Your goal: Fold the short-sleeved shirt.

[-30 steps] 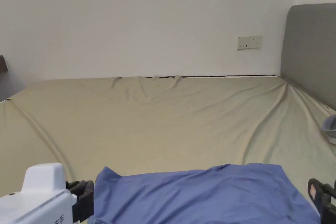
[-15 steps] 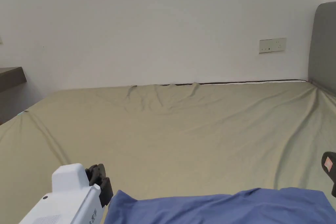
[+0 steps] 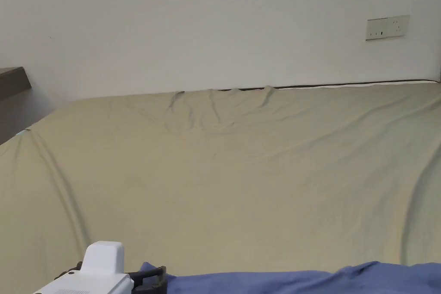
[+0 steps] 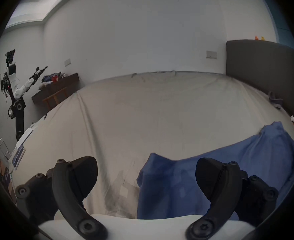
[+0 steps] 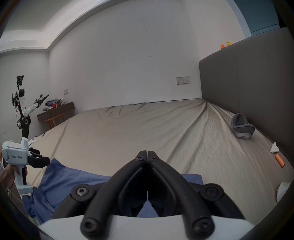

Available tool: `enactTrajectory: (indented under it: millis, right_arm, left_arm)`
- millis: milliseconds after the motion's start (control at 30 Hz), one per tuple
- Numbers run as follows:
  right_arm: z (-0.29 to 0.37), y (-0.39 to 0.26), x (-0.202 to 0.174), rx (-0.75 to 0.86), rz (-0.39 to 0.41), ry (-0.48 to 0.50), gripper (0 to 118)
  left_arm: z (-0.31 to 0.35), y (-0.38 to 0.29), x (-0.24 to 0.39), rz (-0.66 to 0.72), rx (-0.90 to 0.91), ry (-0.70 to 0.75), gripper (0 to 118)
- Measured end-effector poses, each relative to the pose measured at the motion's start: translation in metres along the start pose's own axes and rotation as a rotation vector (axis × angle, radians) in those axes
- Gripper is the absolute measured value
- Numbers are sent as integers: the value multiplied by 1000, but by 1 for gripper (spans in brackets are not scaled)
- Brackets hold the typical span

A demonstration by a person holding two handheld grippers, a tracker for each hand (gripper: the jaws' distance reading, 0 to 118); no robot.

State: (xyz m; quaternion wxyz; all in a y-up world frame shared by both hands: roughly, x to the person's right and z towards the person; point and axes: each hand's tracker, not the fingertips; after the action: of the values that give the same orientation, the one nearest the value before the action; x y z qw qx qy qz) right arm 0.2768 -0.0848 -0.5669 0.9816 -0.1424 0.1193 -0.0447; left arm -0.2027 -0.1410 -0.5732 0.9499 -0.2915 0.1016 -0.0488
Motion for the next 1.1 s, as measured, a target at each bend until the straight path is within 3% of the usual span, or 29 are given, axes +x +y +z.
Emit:
enactTrajectory:
  millis: [233, 267, 300, 333, 367, 400, 433, 467, 500, 700, 800, 900, 933, 967, 1033, 1100]
  right_arm:
    - [-13, 1, 23, -114, -24, -41, 0]
    - [-14, 1, 25, -116, -24, -47, 0]
    - [-16, 1, 29, -147, -21, -76, 0]
    - [-19, 2, 32, -175, -11, -101, 5]
    - [-22, 3, 37, -203, -3, -110, 21]
    - [-29, 2, 46, -244, 7, -117, 49]
    - [-36, 1, 50, -281, 16, -127, 86]
    - [-44, 0, 54, -334, 31, -136, 102]
    - [-53, -2, 58, -395, 44, -136, 104]
    - [-117, -22, 84, -615, 58, -186, 104]
    - [-142, -36, 83, -674, 87, -135, 97]
    - [-153, -48, 80, -698, 38, -110, 62]
    - [-150, -48, 79, -651, -4, -83, 25]
    - [-145, -46, 77, -604, -17, -93, 25]
    - [-138, -43, 72, -567, -47, -39, 2]
    - [-132, -29, 67, -532, 63, -79, 2]
  left_arm:
    - [-44, -8, 17, -19, -179, -66, 108]
    - [-46, -10, 20, -35, -191, -85, 100]
    - [-47, -16, 24, -60, -167, -98, 80]
    - [-47, -21, 29, -76, -162, -98, 44]
    - [-47, -21, 31, -78, -172, -126, 21]
    - [-44, -17, 33, -63, -156, -187, 9]
    - [-44, -14, 36, -76, -161, -150, 6]
    - [-44, -16, 41, -120, -163, -127, 6]
    - [-46, -15, 41, -102, -186, -140, 6]
    - [-43, -20, 39, -59, -169, -160, 6]
    - [-41, -21, 46, -79, -169, -151, 6]
    - [-39, -19, 43, -67, -161, -171, 6]
    - [-38, -19, 42, -55, -163, -175, 6]
    - [-36, -19, 42, -51, -157, -180, 6]
    - [-33, -13, 40, -48, -124, -180, 6]
    - [-27, 0, 42, -75, -101, -169, 6]
